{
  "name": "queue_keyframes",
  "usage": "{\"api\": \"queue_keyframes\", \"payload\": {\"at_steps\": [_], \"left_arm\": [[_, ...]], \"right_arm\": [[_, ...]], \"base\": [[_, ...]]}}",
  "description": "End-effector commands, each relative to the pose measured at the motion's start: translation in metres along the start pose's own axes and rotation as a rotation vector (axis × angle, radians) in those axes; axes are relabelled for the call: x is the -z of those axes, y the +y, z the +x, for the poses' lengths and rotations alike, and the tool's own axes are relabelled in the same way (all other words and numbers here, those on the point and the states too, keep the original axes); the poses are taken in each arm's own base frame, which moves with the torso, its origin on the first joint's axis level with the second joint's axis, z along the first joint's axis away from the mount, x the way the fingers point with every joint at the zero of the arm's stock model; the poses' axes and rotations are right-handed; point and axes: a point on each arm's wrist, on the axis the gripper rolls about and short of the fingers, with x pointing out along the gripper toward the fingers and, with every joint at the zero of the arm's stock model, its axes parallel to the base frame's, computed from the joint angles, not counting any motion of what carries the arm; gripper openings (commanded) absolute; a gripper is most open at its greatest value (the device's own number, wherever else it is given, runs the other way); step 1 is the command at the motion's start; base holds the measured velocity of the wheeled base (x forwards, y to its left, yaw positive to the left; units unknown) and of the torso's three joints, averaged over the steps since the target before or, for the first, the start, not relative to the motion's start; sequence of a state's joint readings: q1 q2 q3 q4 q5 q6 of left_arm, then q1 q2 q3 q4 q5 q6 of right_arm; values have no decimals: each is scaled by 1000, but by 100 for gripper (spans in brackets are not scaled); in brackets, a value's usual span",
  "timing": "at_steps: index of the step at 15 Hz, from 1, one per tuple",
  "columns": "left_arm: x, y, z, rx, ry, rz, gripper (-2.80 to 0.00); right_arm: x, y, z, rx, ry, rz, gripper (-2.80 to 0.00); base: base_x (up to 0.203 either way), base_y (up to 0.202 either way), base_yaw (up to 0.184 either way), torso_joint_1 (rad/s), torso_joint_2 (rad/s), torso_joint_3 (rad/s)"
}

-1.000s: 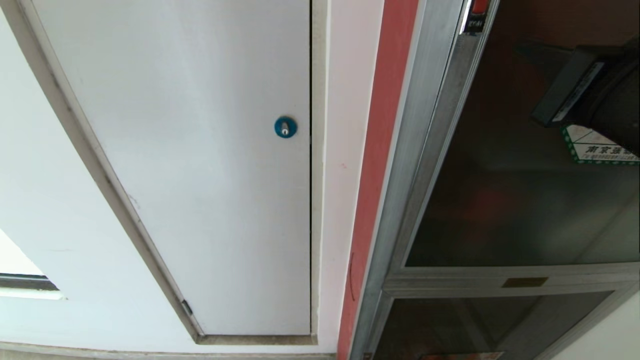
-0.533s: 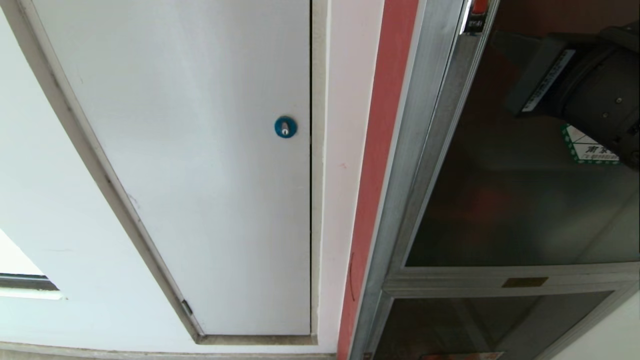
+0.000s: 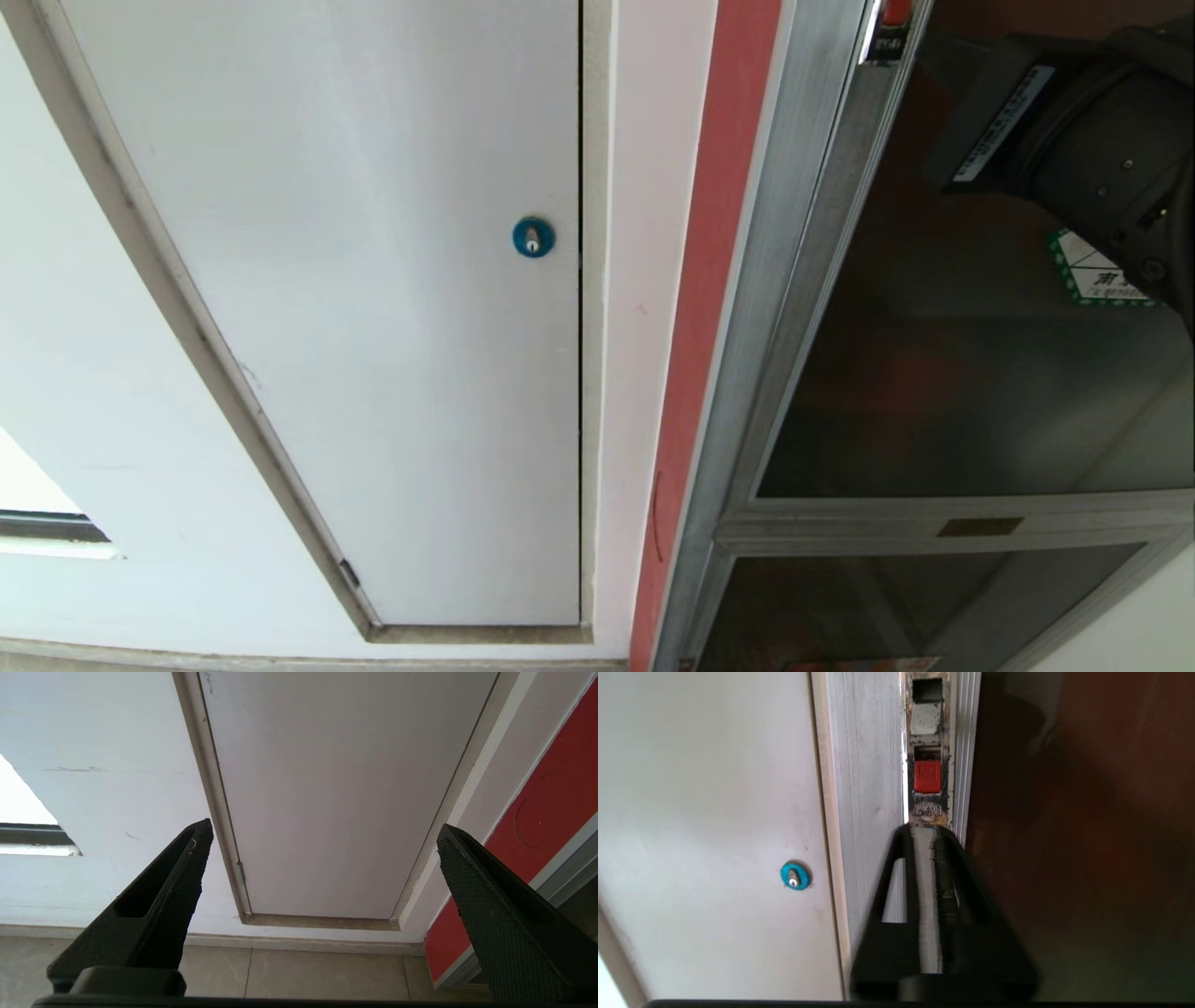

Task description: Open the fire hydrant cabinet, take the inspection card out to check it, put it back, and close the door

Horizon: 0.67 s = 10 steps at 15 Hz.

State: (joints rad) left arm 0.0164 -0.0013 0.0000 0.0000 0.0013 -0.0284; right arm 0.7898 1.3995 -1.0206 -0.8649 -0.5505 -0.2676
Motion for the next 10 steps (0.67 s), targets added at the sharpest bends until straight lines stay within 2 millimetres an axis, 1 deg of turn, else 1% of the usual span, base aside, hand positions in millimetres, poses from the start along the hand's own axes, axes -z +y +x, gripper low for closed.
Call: {"api": "queue_keyframes", "payload": {"at_steps": [1,8,10], "left_arm": [[0,0,0,-1,1,-1,0],[0,0,0,-1,1,-1,0],[0,0,0,-1,1,-1,0]], "right_arm": [[-2,2,5,14,-44,10,0],[-7,1,6,24,-74,-45,0],[-11,1,7,28,-85,-54,0]], "base": [[0,0,0,0,0,0],[0,0,0,0,0,0],[0,0,0,0,0,0]]}}
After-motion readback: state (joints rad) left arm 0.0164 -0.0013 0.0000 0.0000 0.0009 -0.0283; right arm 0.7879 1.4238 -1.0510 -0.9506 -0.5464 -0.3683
